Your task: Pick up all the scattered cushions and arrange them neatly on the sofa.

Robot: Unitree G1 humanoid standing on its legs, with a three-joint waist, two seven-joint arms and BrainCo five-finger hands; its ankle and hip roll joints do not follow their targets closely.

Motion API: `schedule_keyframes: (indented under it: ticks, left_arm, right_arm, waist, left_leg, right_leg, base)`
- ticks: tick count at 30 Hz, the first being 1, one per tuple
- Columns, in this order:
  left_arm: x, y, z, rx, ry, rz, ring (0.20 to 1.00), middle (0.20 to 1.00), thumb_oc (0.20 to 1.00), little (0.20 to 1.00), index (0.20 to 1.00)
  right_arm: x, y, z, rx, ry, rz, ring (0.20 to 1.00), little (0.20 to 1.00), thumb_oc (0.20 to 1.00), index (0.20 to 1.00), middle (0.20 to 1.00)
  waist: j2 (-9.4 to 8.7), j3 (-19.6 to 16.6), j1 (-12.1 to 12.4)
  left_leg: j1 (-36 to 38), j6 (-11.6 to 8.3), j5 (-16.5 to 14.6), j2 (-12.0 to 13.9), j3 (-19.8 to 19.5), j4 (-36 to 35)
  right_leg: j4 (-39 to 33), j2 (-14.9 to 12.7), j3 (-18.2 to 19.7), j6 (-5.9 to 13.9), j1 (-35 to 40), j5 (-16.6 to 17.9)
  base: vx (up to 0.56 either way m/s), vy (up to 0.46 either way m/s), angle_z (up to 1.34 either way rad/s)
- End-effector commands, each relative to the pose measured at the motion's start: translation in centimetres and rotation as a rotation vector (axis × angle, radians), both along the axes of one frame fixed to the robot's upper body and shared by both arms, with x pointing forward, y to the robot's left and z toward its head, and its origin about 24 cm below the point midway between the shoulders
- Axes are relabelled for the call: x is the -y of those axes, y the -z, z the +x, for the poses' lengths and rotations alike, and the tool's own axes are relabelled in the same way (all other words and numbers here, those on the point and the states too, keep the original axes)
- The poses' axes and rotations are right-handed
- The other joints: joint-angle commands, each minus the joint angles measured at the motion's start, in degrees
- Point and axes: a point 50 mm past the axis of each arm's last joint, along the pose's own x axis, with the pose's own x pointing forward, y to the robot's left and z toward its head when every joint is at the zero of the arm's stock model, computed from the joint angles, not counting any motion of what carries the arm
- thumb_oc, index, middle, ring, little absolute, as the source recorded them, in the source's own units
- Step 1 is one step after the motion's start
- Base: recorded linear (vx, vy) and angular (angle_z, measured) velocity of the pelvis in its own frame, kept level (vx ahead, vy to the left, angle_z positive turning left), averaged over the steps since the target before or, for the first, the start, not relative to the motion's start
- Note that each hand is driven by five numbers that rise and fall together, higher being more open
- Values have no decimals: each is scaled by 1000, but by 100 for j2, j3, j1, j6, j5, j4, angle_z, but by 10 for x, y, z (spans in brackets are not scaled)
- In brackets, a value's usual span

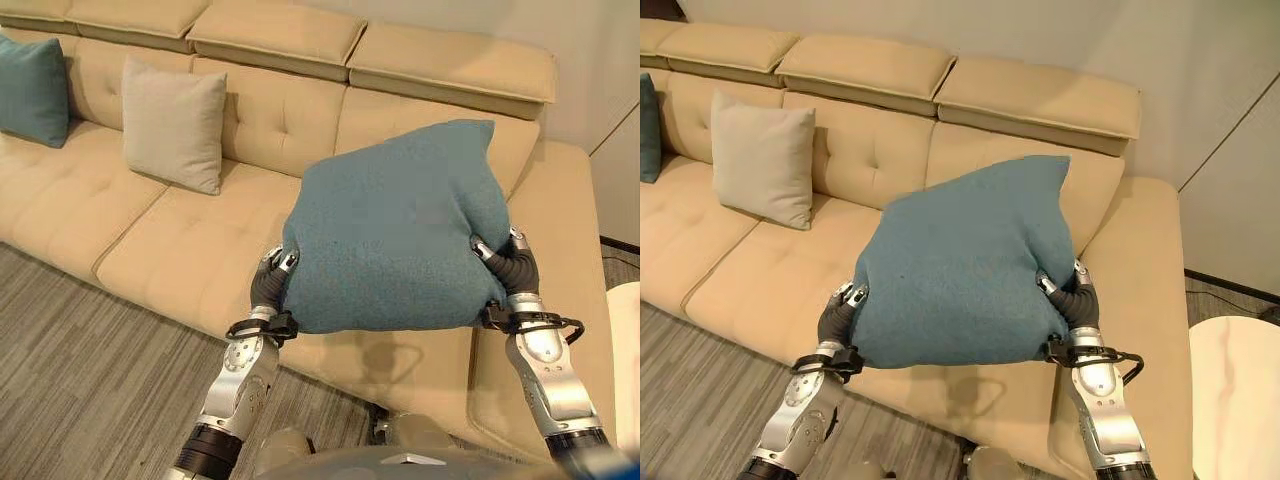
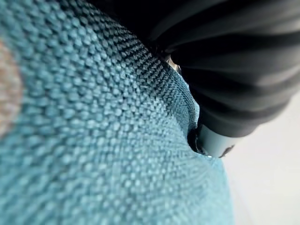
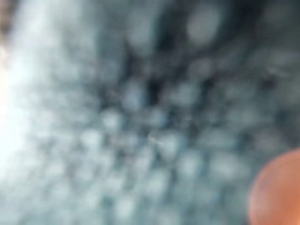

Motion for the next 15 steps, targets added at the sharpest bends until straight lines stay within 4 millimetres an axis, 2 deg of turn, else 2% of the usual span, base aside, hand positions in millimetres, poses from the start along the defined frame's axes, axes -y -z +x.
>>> schedule_keyframes:
  ticks: [1, 3, 6, 12, 15]
  left_arm:
    - [22, -57, 2, 310, 137, -22, 200, 200, 200, 200, 200]
    - [20, -61, 2, 327, 115, -33, 200, 200, 200, 200, 200]
    - [17, -60, 0, 322, 107, -15, 200, 200, 200, 200, 200]
    - [7, -63, 4, 337, 64, 62, 200, 200, 200, 200, 200]
    - [1, -69, 8, 367, 30, 104, 200, 200, 200, 200, 200]
  right_arm:
    - [-23, -45, 4, 274, -96, 45, 200, 200, 200, 200, 200]
    - [-22, -44, 5, 265, -86, 46, 200, 200, 200, 200, 200]
    - [-23, -41, 5, 249, -95, 28, 200, 200, 200, 200, 200]
    - [-32, -45, 14, 255, -124, -10, 200, 200, 200, 200, 200]
    - [-39, -50, 22, 277, -141, -22, 200, 200, 200, 200, 200]
  waist:
    - [-159, -414, 82]
    - [-93, -390, 148]
    - [20, -547, 134]
    - [95, -602, 202]
    - [126, -579, 292]
  left_leg:
    - [130, 222, 346, -207, -342, -1342]
    - [79, 148, 572, -204, -795, -1705]
    - [418, 203, 500, -287, -761, -1960]
    - [822, 416, 364, -405, -169, -2218]
    - [927, 483, 339, -418, 209, -2403]
  right_leg:
    - [341, -111, 633, 790, 197, -398]
    - [424, -54, 864, 748, 257, -507]
    - [462, -120, 1029, 798, 382, -565]
    - [614, -301, 1308, 1003, 318, -486]
    - [784, -410, 1151, 1168, 55, -320]
  base:
    - [152, 86, -37]
    - [178, 125, -95]
    - [258, 209, -60]
    - [148, 182, -56]
    - [36, 98, -83]
